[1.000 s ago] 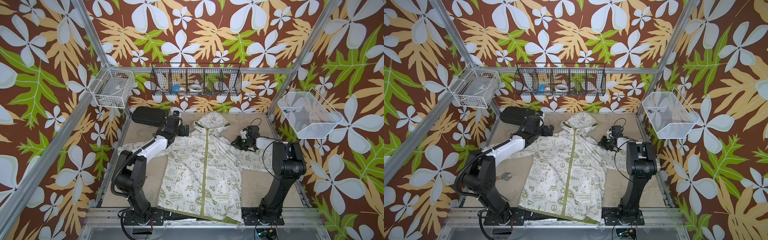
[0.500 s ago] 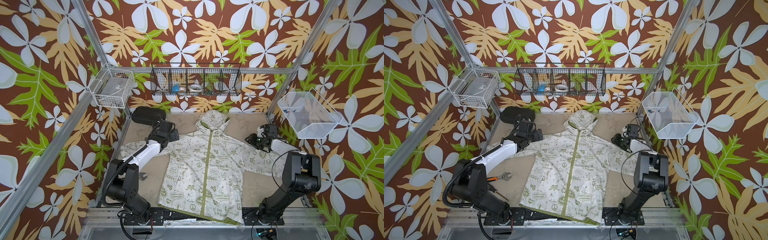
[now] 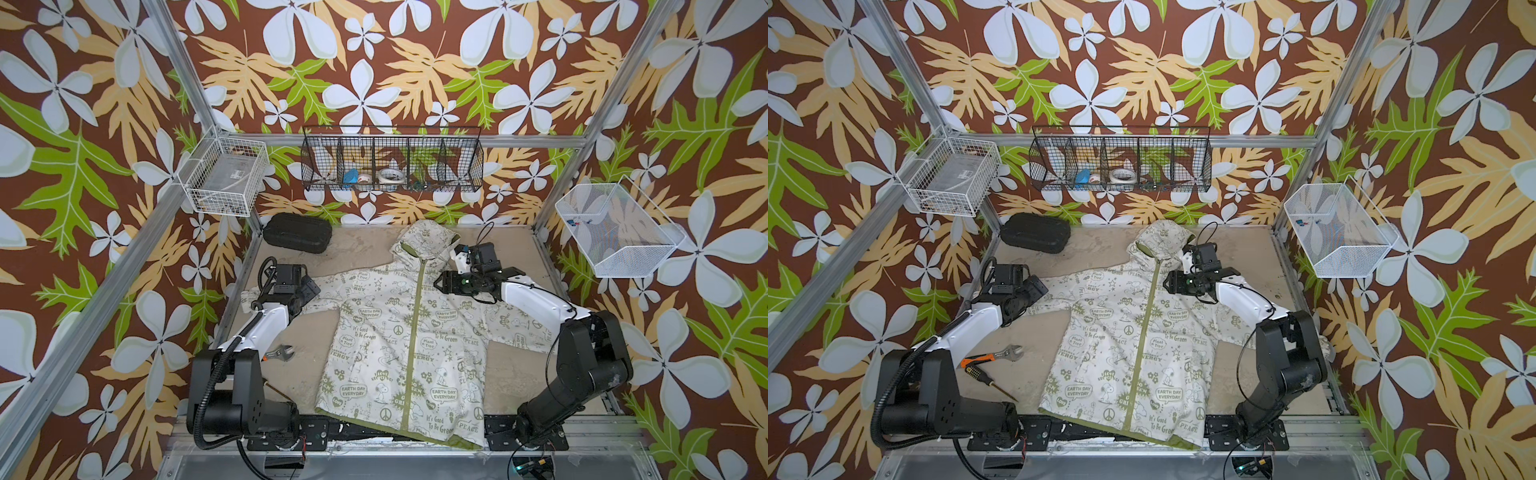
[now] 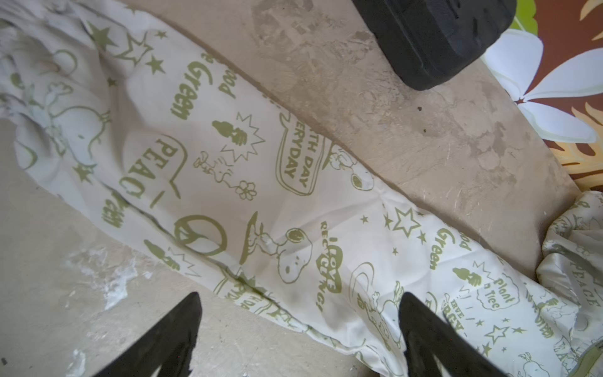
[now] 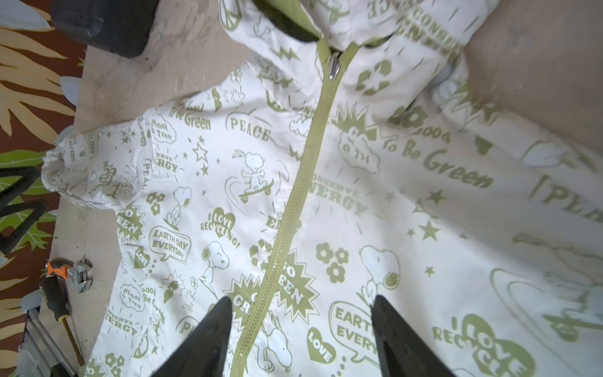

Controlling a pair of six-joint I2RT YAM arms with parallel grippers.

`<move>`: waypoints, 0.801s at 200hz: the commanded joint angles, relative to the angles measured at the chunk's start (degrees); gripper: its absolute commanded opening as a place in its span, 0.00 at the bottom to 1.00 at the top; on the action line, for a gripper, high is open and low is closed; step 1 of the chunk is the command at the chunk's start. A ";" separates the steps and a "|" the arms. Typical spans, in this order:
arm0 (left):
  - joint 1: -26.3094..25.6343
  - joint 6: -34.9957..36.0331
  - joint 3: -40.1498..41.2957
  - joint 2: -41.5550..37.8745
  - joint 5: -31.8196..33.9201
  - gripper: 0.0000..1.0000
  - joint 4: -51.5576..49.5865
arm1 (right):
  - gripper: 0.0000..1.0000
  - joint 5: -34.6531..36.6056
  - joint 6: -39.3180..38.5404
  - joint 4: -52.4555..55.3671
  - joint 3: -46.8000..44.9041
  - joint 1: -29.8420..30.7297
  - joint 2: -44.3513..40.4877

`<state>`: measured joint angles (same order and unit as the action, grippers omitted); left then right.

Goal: Unzip the jacket
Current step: Flatten out the jacket at the center of the board.

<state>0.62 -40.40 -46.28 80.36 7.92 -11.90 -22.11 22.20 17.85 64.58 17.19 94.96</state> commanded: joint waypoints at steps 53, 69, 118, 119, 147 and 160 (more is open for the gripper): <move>5.53 -4.93 3.63 4.00 -1.12 0.80 1.91 | 0.63 -0.02 -0.11 0.94 0.73 2.94 -0.45; 5.49 -5.47 4.65 4.44 -1.83 0.74 3.30 | 0.63 0.01 -0.22 1.29 0.30 2.98 -0.57; 5.46 -3.43 4.48 1.57 -1.42 0.36 5.94 | 0.61 0.86 -0.57 2.86 -0.67 2.96 -2.59; 5.50 -3.31 4.55 1.39 -1.51 0.35 6.15 | 0.61 0.89 -0.57 2.92 -0.67 2.99 -2.63; 5.53 -1.03 8.31 -7.84 -2.89 0.19 12.60 | 0.61 2.86 -0.66 4.08 -1.24 2.98 -4.12; 5.52 0.04 10.63 -13.06 -2.84 0.13 15.33 | 0.61 4.41 -0.29 4.48 -2.13 2.94 -4.32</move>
<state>6.04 -42.98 -38.37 73.67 5.72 -3.42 -20.78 22.09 20.53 63.42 20.16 91.18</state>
